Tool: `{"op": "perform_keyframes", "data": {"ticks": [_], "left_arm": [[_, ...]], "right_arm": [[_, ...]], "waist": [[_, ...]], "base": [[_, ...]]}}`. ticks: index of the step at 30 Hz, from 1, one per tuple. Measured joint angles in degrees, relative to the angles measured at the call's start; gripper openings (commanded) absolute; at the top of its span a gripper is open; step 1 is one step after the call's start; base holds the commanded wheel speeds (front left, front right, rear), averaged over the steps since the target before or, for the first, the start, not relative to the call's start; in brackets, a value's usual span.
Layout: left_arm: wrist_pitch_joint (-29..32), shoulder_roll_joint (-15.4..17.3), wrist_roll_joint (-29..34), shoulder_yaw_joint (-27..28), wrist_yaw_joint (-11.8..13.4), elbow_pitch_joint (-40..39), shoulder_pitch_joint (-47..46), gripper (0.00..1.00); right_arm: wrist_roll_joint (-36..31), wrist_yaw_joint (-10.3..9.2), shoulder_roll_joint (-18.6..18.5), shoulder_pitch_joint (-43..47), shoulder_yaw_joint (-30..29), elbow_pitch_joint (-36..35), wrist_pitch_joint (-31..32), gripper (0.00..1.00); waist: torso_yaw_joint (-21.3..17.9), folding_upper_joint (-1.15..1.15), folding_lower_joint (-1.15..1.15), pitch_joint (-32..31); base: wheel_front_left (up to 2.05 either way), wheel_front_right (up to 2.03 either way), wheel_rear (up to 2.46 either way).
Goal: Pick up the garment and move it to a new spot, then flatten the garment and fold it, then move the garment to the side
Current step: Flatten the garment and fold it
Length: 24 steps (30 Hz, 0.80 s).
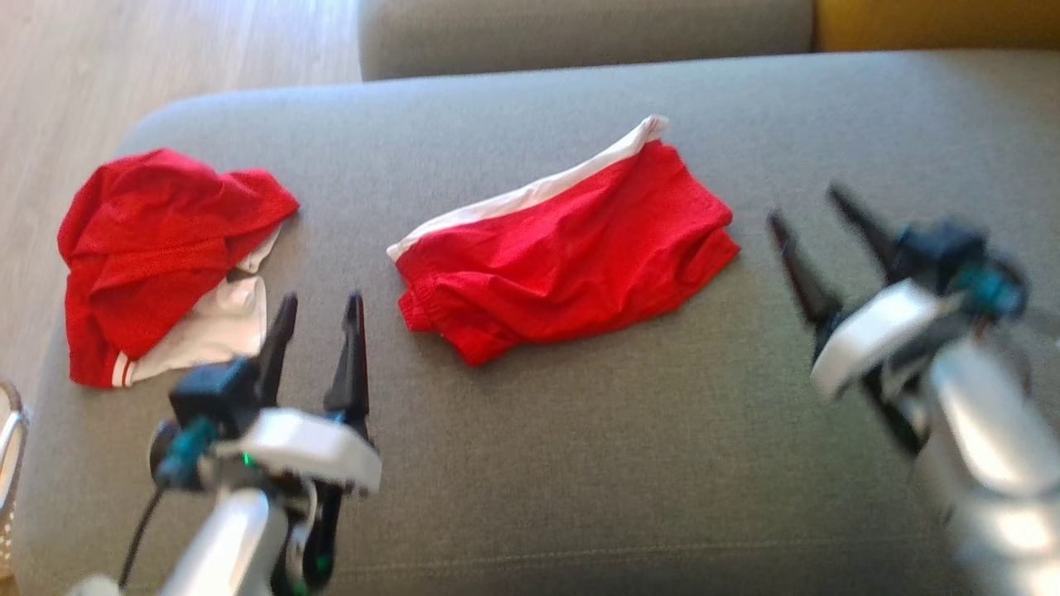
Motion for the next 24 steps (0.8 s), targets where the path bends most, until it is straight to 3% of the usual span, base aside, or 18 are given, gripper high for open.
{"op": "perform_keyframes", "data": {"ticks": [6,10,18,24], "left_arm": [[0.0,-2.9,4.9,3.6,-2.2,-1.9,7.8,1.00],[0.0,-5.2,7.5,5.5,-4.0,-2.4,10.7,1.00],[0.0,-7.7,11.0,8.1,-7.7,-1.6,12.3,1.00],[0.0,-9.0,12.5,9.2,-9.6,-1.2,11.9,1.00]], "right_arm": [[-7.4,0.00,7.8,14.7,-8.6,-8.5,1.7,1.00],[-9.2,0.00,10.9,20.4,-12.7,-13.3,4.0,1.00],[-10.1,0.00,12.7,23.0,-15.4,-19.1,7.7,1.00],[-6.1,-0.01,13.0,22.6,-19.0,-17.5,12.1,1.00]], "waist": [[-0.7,0.00,0.00,-2.4],[-0.8,0.00,0.00,-2.9],[-0.5,0.00,0.00,-3.0],[0.5,0.00,0.00,-1.7]], "base": [[0.00,0.00,0.00],[0.00,0.00,0.00],[0.00,0.00,0.00],[0.00,0.00,0.00]]}}
